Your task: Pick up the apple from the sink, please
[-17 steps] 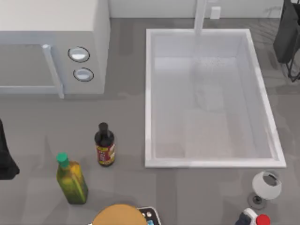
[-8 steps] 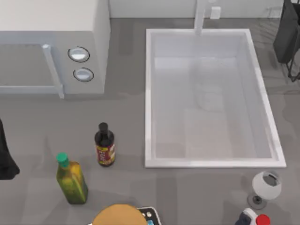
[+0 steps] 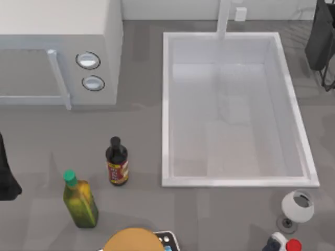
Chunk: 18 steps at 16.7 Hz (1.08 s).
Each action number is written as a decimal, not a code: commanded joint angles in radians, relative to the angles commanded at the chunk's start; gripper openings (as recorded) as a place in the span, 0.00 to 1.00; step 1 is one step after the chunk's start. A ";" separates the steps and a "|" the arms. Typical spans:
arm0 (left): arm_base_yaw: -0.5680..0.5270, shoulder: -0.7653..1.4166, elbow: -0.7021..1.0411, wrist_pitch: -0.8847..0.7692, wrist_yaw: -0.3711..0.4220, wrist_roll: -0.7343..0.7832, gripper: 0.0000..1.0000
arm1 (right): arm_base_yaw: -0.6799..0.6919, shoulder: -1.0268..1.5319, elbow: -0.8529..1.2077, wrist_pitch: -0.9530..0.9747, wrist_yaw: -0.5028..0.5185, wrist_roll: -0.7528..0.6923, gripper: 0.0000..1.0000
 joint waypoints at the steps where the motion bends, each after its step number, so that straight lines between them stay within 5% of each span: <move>1: 0.000 0.000 0.000 0.000 0.000 0.000 1.00 | 0.000 0.007 -0.033 0.034 0.000 0.000 0.00; 7: 0.000 0.000 0.000 0.000 0.000 0.000 1.00 | 0.000 0.019 -0.071 0.074 0.000 0.001 0.00; 18: 0.000 0.000 0.000 0.000 0.000 0.000 1.00 | 0.000 0.019 -0.071 0.074 0.000 0.001 0.83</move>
